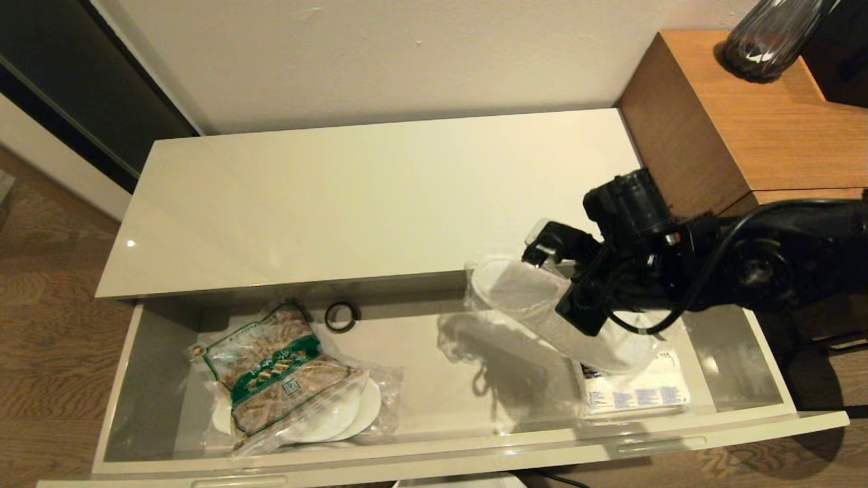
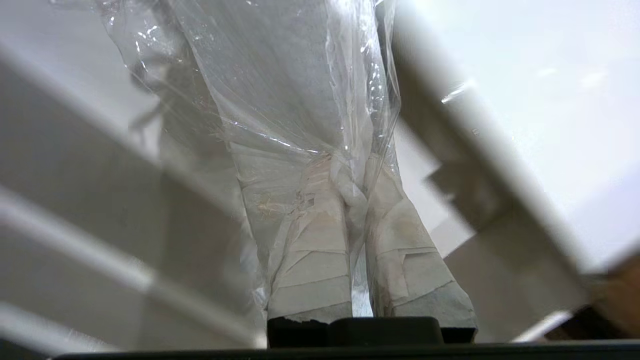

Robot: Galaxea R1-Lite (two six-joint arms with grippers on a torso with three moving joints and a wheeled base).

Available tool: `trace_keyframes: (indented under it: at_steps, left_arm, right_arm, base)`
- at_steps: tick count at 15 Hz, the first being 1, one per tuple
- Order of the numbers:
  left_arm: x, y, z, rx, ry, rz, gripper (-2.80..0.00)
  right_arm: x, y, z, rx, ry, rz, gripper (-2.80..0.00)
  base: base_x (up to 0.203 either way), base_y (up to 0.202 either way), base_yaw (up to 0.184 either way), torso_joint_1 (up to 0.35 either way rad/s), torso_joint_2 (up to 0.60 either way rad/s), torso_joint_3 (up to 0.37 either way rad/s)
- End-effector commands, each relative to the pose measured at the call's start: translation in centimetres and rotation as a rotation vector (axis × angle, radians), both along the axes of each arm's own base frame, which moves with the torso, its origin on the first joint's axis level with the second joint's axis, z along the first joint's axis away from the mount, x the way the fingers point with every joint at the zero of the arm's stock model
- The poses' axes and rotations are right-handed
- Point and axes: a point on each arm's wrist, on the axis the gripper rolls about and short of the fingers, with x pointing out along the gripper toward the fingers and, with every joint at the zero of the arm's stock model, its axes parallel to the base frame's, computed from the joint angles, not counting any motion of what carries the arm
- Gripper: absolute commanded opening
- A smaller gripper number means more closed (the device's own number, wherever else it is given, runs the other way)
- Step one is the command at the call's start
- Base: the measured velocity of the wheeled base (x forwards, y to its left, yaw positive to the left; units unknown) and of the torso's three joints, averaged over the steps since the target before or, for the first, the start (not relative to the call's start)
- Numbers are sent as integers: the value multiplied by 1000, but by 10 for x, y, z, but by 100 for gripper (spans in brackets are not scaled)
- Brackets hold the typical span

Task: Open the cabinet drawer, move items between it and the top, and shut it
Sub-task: Place the disposable slippers on the table

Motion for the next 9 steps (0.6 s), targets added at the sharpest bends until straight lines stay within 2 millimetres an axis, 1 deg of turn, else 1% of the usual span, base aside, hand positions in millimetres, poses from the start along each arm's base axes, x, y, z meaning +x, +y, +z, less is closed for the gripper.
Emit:
trace_keyframes:
  at_steps: [1, 4, 5, 6, 7, 8, 9]
  left_arm:
    - [0, 0, 0, -1, 1, 1, -280]
    - [0, 0, 0, -1, 1, 1, -280]
    - [0, 0, 0, -1, 1, -1, -280]
    - [0, 0, 0, -1, 1, 1, -280]
    - [0, 0, 0, -1, 1, 1, -280]
    - [0, 0, 0, -1, 1, 1, -280]
    - [0, 0, 0, -1, 1, 1, -280]
  right_arm:
    - [15, 0, 39, 52, -85, -26, -280]
    - [38, -8, 86, 122, -177, -94, -280]
    - [49, -13, 99, 140, -219, -130, -280]
    - [61, -22, 111, 157, -271, -172, -280]
    - [71, -34, 114, 156, -301, -218, -280]
    - [84, -55, 108, 134, -302, -286, -280]
    - [95, -67, 98, 111, -291, -338, -280]
  base:
    - [0, 0, 0, 0, 0, 0]
    - [0, 0, 0, 0, 0, 0]
    - [0, 0, 0, 0, 0, 0]
    - [0, 0, 0, 0, 0, 0]
    - [0, 0, 0, 0, 0, 0]
    - [0, 0, 0, 0, 0, 0]
    - [0, 0, 0, 0, 0, 0]
